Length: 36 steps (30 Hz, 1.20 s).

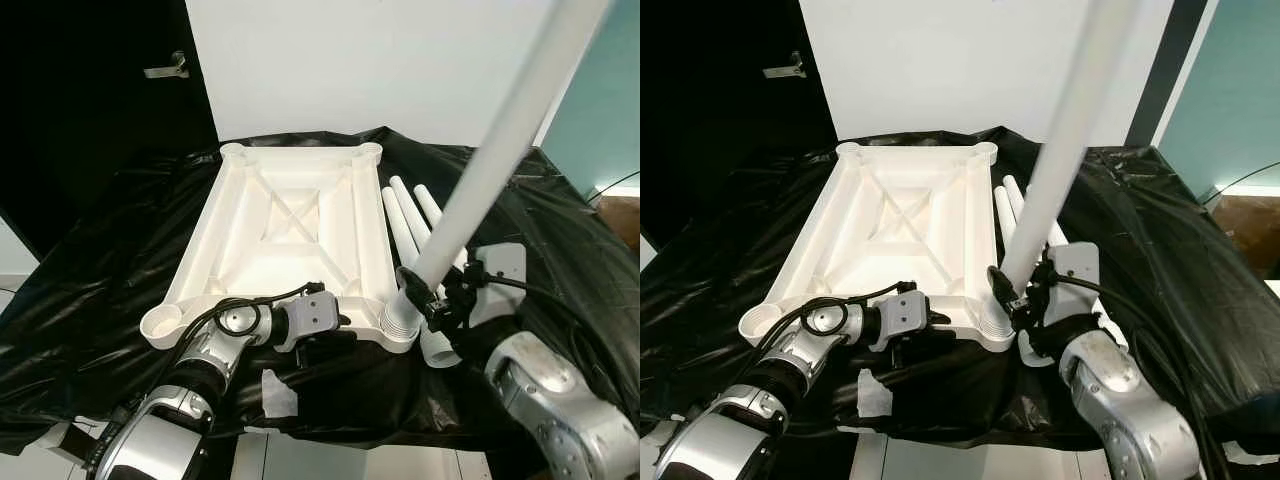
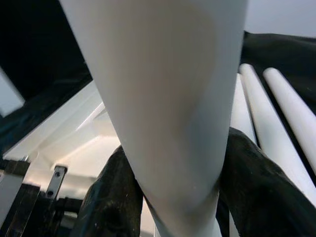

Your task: Building children table

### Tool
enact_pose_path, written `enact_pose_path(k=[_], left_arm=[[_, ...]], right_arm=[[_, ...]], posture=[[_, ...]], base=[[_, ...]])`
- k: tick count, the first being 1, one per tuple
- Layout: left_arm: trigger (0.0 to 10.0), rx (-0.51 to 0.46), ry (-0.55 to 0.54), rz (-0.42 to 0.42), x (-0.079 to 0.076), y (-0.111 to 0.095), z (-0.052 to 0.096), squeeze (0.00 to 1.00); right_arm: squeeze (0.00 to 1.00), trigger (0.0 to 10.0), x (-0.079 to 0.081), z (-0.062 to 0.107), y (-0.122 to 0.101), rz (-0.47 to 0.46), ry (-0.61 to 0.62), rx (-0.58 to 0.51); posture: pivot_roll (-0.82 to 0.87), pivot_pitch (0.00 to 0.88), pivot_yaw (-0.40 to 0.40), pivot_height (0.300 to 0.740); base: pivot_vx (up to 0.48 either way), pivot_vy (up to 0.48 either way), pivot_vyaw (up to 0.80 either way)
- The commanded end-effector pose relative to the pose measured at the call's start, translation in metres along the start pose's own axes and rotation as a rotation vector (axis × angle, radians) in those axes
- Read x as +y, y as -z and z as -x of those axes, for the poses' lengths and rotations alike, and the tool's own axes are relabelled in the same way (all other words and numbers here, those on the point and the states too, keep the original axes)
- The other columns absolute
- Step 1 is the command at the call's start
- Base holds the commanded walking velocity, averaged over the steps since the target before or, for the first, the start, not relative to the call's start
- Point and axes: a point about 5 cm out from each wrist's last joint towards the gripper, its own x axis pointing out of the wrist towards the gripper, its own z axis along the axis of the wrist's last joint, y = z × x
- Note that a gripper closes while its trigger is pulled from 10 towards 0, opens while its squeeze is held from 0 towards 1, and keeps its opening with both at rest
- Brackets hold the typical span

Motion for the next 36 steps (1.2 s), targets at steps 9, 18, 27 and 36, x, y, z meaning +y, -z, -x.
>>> enact_pose_path(k=[9,18,27,36], left_arm=[[10.0,0.09,-0.063,0.093,-0.015,0.022,-0.008,0.0],[10.0,0.093,-0.06,0.093,-0.015,0.023,-0.007,0.0],[10.0,0.093,-0.064,0.099,-0.016,0.023,-0.008,0.0],[10.0,0.089,-0.068,0.102,-0.016,0.023,-0.01,0.0]], right_arm=[[0.0,10.0,-0.018,0.005,0.045,-0.096,0.182,0.257],[0.0,10.0,-0.023,-0.006,0.032,-0.144,0.231,0.218],[0.0,10.0,-0.016,-0.006,0.034,-0.035,0.086,0.348],[0.0,10.0,-0.02,0.002,0.036,0.055,-0.024,0.428]], posture=[[-0.18,0.034,0.025,0.74],[-0.18,0.035,0.03,0.74],[-0.18,0.031,0.019,0.74],[-0.19,0.027,0.01,0.74]], base=[[0.0,0.0,0.0],[0.0,0.0,0.0],[0.0,0.0,0.0],[0.0,0.0,0.0]])
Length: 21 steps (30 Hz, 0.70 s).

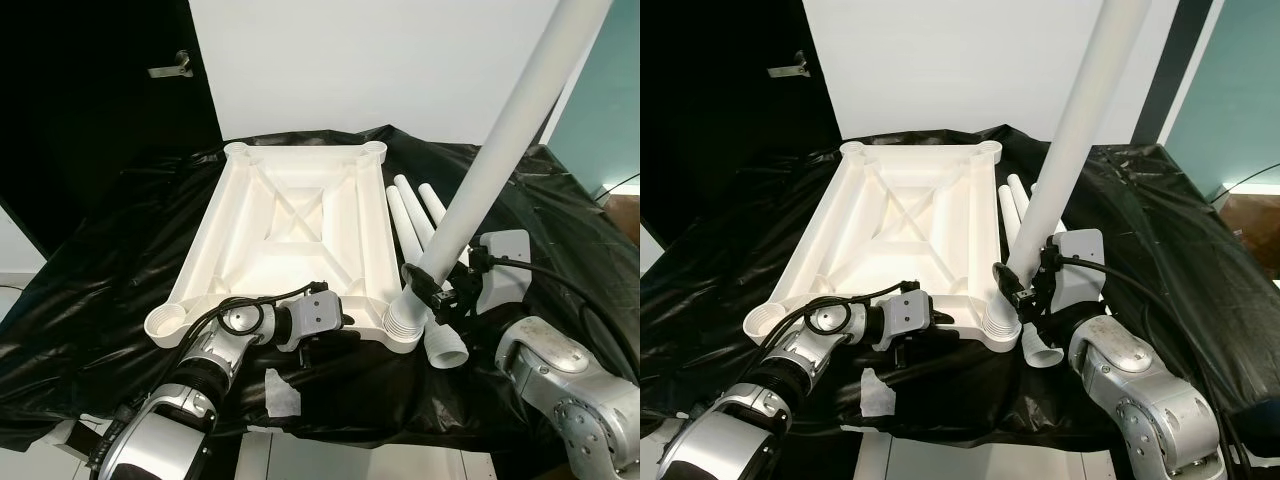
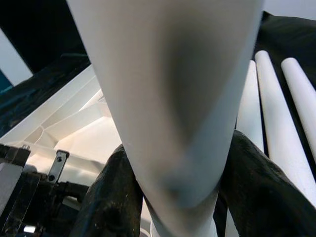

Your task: Building children table

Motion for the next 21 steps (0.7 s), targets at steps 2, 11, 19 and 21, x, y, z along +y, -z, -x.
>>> enact_pose_path(k=[2,11,19,21], left_arm=[[10.0,0.091,-0.077,0.11,-0.017,0.025,-0.007,0.0],[10.0,0.093,-0.069,0.106,-0.017,0.024,-0.009,0.0],[10.0,0.095,-0.076,0.104,-0.016,0.025,-0.007,0.0],[10.0,0.098,-0.08,0.108,-0.017,0.026,-0.006,0.0]], right_arm=[[0.0,10.0,-0.005,0.006,0.056,-0.035,0.012,0.345],[0.0,10.0,-0.015,0.004,0.046,-0.08,-0.019,0.362],[0.0,10.0,-0.017,0.0,0.038,-0.16,-0.075,0.383],[0.0,10.0,-0.018,-0.002,0.034,-0.152,-0.09,0.384]], posture=[[-0.19,0.026,0.009,0.74],[-0.19,0.024,0.018,0.74],[-0.18,0.021,0.012,0.74],[-0.17,0.02,0.01,0.74]], base=[[0.0,0.0,0.0],[0.0,0.0,0.0],[0.0,0.0,0.0],[0.0,0.0,0.0]])
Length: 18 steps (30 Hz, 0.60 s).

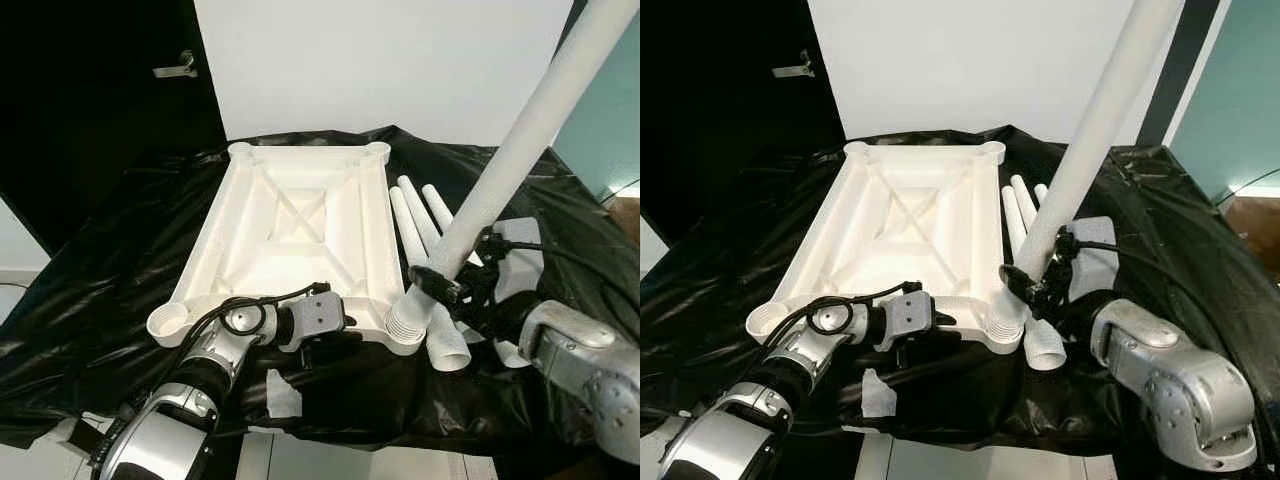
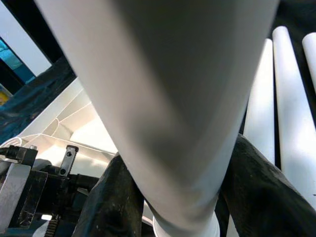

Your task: Building children table

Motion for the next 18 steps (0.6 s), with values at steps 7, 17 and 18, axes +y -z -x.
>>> enact_pose_path(k=[7,17,18], left_arm=[[10.0,0.099,-0.092,0.114,-0.016,0.027,-0.005,0.0],[10.0,0.091,-0.095,0.117,-0.018,0.026,-0.007,0.0],[10.0,0.09,-0.095,0.118,-0.018,0.026,-0.007,0.0]], right_arm=[[0.0,10.0,-0.009,-0.003,0.037,-0.044,-0.035,0.316],[0.0,10.0,-0.021,0.003,0.033,0.049,-0.059,0.418],[0.0,10.0,-0.021,0.003,0.033,0.062,-0.063,0.427]], posture=[[-0.17,0.019,0.003,0.74],[-0.17,0.027,-0.009,0.74],[-0.17,0.027,-0.01,0.74]], base=[[0.0,0.0,0.0],[0.0,0.0,0.0],[0.0,0.0,0.0]])
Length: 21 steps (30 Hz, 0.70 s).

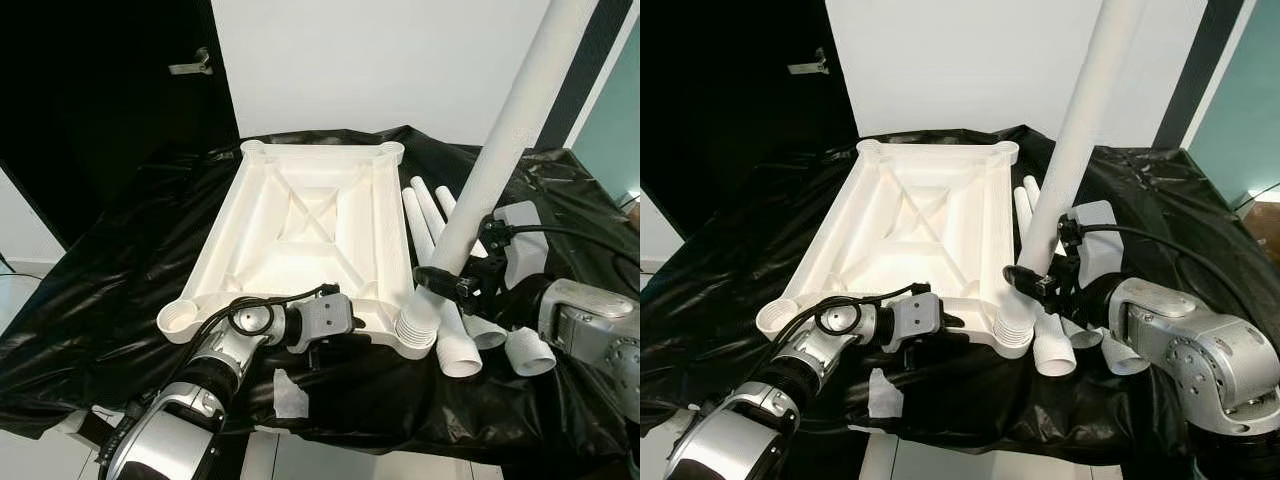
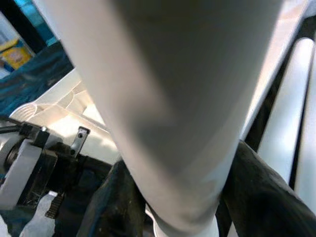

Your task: Building children table

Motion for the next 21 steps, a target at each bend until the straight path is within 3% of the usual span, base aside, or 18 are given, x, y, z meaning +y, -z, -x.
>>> enact_pose_path(k=[1,16,21], left_arm=[[10.0,0.115,-0.111,0.138,-0.018,0.034,0.002,0.0],[10.0,0.119,-0.118,0.145,-0.019,0.036,0.004,0.0],[10.0,0.117,-0.119,0.143,-0.018,0.035,0.003,0.0]], right_arm=[[0.0,10.0,-0.005,-0.003,0.047,-0.065,0.009,0.302],[0.0,10.0,0.001,-0.002,0.047,0.073,-0.046,0.332],[0.0,10.0,0.013,-0.001,0.055,0.12,-0.069,0.326]], posture=[[-0.17,0.028,-0.011,0.74],[-0.16,0.026,-0.012,0.74],[-0.17,0.024,-0.009,0.74]], base=[[0.0,0.0,0.0],[0.0,0.0,0.0],[0.0,0.0,0.0]])
